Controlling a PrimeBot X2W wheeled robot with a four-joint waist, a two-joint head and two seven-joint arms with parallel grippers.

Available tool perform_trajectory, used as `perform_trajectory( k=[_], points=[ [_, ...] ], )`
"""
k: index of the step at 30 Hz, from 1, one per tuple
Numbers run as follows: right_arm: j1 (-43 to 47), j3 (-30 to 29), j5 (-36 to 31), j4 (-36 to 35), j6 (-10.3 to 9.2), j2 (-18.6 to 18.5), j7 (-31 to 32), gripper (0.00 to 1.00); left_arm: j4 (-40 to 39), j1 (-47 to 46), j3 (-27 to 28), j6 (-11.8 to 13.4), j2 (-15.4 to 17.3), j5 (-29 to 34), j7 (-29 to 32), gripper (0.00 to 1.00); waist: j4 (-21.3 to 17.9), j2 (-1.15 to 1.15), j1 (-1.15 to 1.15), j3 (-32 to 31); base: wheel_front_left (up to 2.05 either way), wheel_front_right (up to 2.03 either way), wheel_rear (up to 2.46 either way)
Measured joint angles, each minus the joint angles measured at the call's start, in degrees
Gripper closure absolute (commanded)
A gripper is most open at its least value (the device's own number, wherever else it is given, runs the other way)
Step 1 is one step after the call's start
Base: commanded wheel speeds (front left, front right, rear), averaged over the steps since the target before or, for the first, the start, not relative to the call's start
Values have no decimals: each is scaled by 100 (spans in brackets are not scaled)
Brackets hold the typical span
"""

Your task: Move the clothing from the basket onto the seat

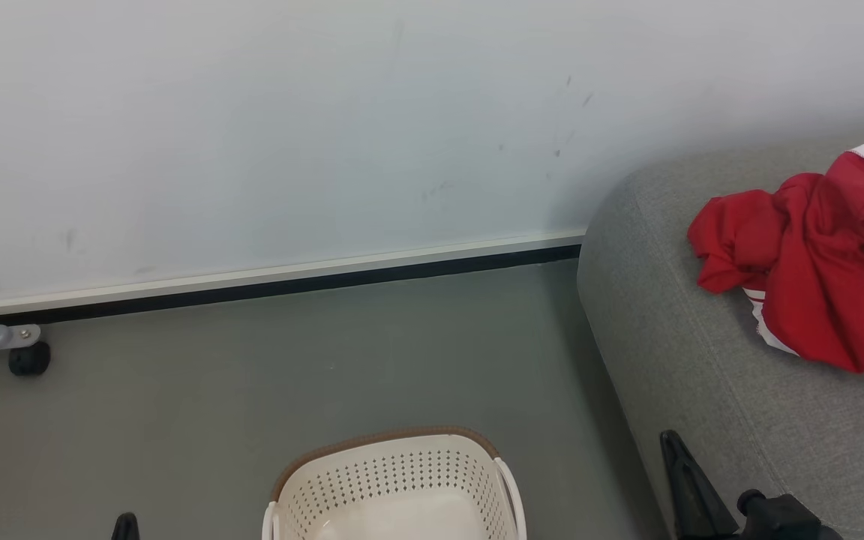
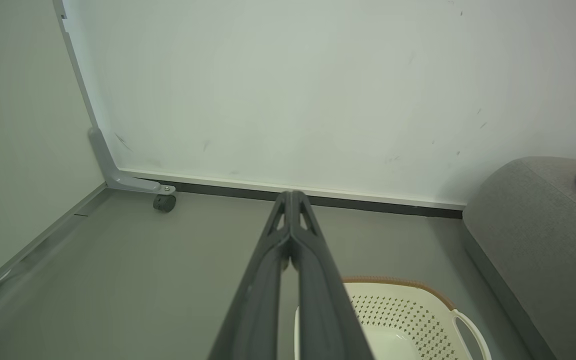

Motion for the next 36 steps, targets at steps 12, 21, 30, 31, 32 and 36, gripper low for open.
perform_trajectory(
  k=[12,21,30,31,32,36],
  points=[
    [-16,-314,882,109,151,66,237,100,180,-131,63,-141,-42,-777,250,100,55,0,0,9,0,0,0],
    [-64,-573,1606,170,283,119,459,100,334,-300,125,-289,-120,-1467,453,100,94,0,0,15,0,0,0],
    [-138,-825,2316,269,399,191,665,100,487,-515,204,-390,-186,-2139,637,100,133,0,0,21,0,0,0],
    [-140,-855,2390,281,420,200,683,100,515,-522,209,-393,-188,-2195,661,100,137,1,0,22,0,0,0],
    [-146,-883,2455,293,448,204,714,100,537,-541,216,-400,-191,-2242,692,100,142,0,0,22,0,0,0],
    [-162,-991,2774,319,499,219,801,100,594,-697,238,-486,-208,-2558,765,100,159,1,0,25,0,0,0]
  ],
)
